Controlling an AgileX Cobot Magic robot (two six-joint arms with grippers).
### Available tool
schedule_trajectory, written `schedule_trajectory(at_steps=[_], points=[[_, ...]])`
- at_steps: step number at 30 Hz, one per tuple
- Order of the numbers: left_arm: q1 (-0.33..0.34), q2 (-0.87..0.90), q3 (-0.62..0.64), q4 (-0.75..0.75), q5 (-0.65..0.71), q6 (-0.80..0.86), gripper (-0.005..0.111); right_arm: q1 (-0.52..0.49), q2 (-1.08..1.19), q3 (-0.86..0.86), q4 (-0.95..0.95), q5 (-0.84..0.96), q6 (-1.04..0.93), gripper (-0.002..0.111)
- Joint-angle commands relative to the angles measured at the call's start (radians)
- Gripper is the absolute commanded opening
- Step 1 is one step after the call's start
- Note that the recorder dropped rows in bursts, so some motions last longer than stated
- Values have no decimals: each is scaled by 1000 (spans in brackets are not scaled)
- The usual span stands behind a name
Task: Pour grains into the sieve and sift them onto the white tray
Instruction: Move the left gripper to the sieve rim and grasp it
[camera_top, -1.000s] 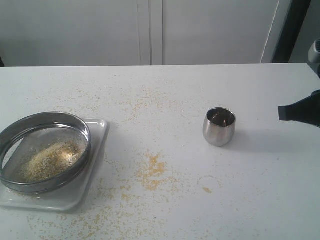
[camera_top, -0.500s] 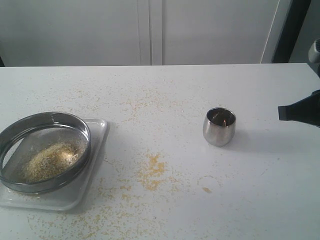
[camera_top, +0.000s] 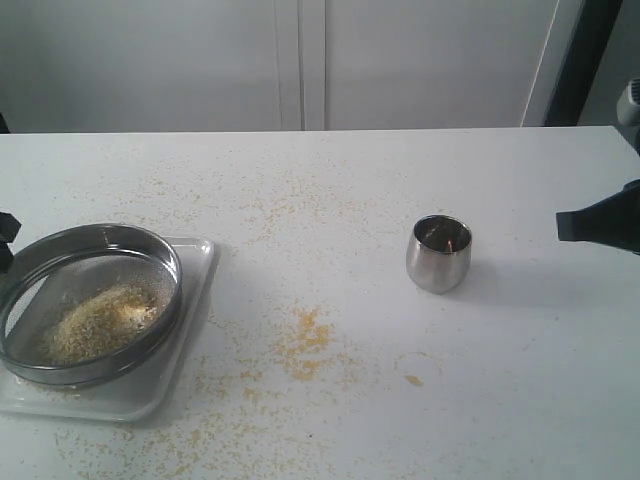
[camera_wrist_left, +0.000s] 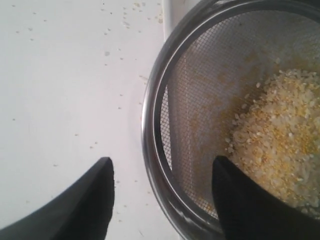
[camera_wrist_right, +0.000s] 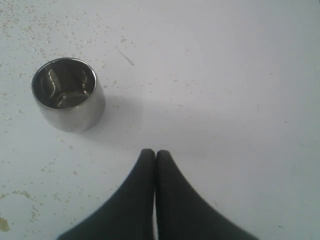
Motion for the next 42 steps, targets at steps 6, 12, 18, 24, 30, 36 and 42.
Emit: schedule_trajectory(at_steps=[6,12,18,24,30,36,42], points=[[-4,120,-58,-1,-16,14,57,-6,-6,4,-1,-13,0,0],[-4,168,-58,-1,-87,29,57,-6,-6,4,-1,-12,0,0],[-4,220,-58,-1,-112,34,55,-6,-6,4,1,-12,0,0],[-4,256,-58,-1,-142,34,51,-6,-6,4,1,-12,0,0],[-4,277,-58,-1,-145,34,36,-6,-6,4,1,-12,0,0],[-4,277,-58,-1,-145,34,17,-6,-6,4,1,-12,0,0],[-4,275,-58,-4,-125,29,6,-6,-6,4,1,-12,0,0]])
